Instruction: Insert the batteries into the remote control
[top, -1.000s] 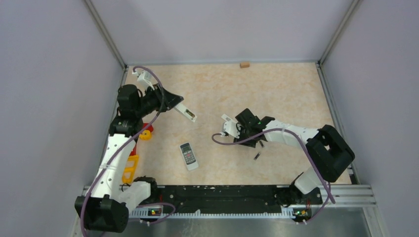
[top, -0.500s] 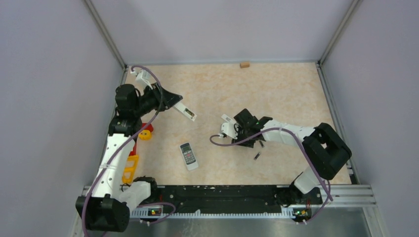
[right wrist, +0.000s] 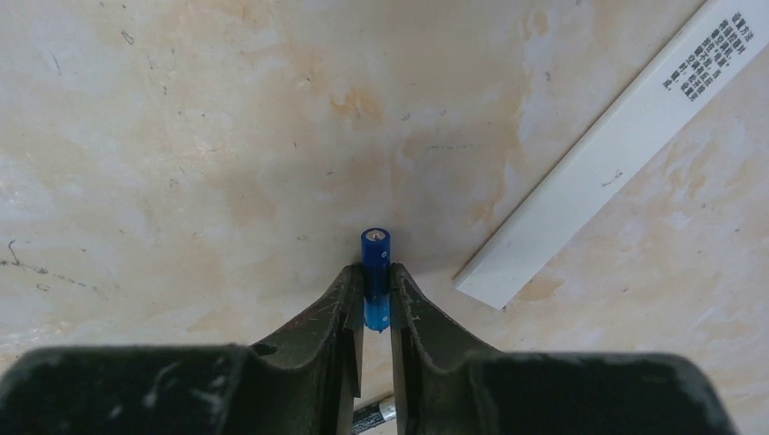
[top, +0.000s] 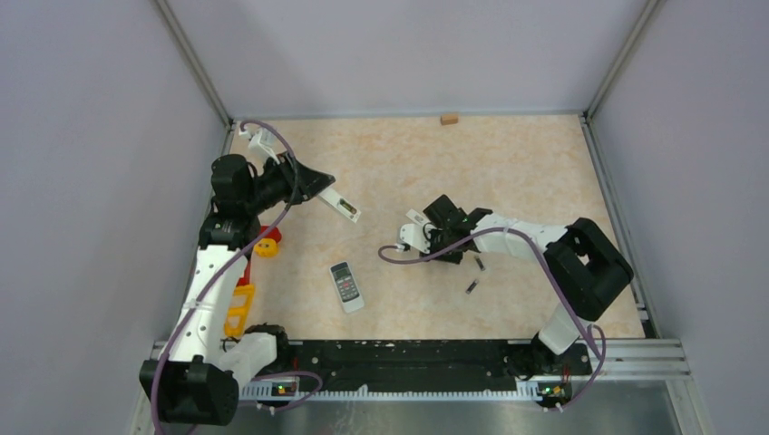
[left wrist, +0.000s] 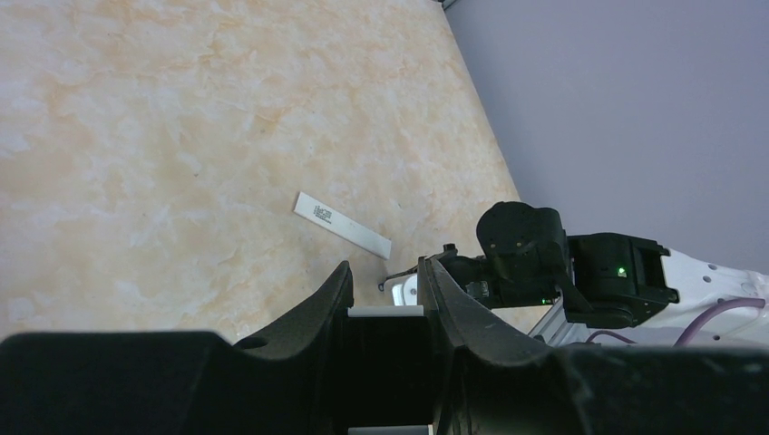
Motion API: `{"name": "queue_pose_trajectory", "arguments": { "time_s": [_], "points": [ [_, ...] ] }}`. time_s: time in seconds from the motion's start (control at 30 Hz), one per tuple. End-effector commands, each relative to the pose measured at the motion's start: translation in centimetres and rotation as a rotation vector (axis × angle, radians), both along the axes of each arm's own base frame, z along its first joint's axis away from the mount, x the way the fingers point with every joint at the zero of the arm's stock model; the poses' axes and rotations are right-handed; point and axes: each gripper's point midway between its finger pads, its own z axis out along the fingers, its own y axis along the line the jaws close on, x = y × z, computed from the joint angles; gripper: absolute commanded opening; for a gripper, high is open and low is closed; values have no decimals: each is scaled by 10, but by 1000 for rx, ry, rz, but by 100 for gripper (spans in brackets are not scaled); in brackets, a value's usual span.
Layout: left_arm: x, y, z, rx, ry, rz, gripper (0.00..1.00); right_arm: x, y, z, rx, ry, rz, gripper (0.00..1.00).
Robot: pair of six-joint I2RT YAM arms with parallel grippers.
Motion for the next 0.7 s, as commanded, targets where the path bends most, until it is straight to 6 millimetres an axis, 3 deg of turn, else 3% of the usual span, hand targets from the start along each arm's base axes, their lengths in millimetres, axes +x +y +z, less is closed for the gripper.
{"name": "queue_pose_trajectory", "arguments": {
  "time_s": [0.0, 0.17, 0.33, 0.47, 0.53, 0.6, 0.67],
  "points": [
    [0, 0, 14, -6, -67, -13, 0, -8, 2, -7, 3, 76, 22, 13],
    [1, 0, 14, -6, -66, -12, 0, -8, 6, -2, 27, 97, -9, 11],
    [1, 1, 14, -5, -67, -9, 0, -12, 6, -8, 35, 122, -33, 23],
    [1, 1, 13, -5, -66, -8, 0, -13, 2, -17, 9, 137, -47, 25],
    [1, 1, 13, -5, -66, -7, 0, -14, 3, -17, 12, 148, -49, 15],
    [1, 1, 13, -6, -66, -9, 0, -11, 4, -16, 20, 150, -58, 0],
    [1, 1, 13, -9, -65, -11, 0, -7, 6, -12, 37, 134, -71, 0]
  ]
}}
